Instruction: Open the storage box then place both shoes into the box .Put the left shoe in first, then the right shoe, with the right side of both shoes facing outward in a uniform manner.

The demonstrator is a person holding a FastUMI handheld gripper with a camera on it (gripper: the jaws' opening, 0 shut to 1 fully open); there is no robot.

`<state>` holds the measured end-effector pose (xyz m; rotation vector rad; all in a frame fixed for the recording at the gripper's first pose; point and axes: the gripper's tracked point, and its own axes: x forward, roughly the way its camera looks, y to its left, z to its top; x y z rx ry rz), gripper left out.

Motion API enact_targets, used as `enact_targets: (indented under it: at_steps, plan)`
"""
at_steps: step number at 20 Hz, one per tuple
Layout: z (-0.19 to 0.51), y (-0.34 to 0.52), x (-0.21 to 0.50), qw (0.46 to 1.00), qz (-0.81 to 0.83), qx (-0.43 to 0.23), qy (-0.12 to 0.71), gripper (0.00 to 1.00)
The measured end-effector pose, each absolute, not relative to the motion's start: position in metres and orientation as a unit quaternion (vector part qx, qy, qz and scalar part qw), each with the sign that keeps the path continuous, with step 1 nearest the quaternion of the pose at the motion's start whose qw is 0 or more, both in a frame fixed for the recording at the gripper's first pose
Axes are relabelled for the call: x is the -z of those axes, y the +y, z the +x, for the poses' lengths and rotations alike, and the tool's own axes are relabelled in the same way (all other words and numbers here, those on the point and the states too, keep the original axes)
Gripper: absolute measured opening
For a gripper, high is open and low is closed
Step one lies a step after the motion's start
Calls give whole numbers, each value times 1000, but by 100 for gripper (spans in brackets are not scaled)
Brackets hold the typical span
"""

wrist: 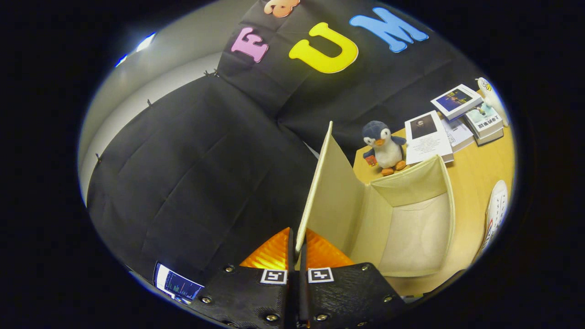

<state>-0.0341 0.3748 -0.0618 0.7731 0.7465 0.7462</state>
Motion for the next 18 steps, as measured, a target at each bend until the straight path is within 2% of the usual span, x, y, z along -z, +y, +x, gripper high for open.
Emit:
enact_targets:
  at_steps: [8,9,10,12,13,14,15,17,18]
  plan:
    - [-34,431,56,782,342,-381,355,3]
    - [-34,439,60,783,330,-388,357,12]
    - [-33,449,62,784,316,-397,357,12]
    - [-36,458,61,794,283,-410,350,25]
    - [-37,462,61,796,270,-416,346,44]
    - [-39,464,59,799,262,-421,341,52]
    - [-39,464,58,802,254,-423,337,71]
    - [-35,457,60,812,236,-420,328,96]
    - [-33,449,60,820,226,-415,324,96]
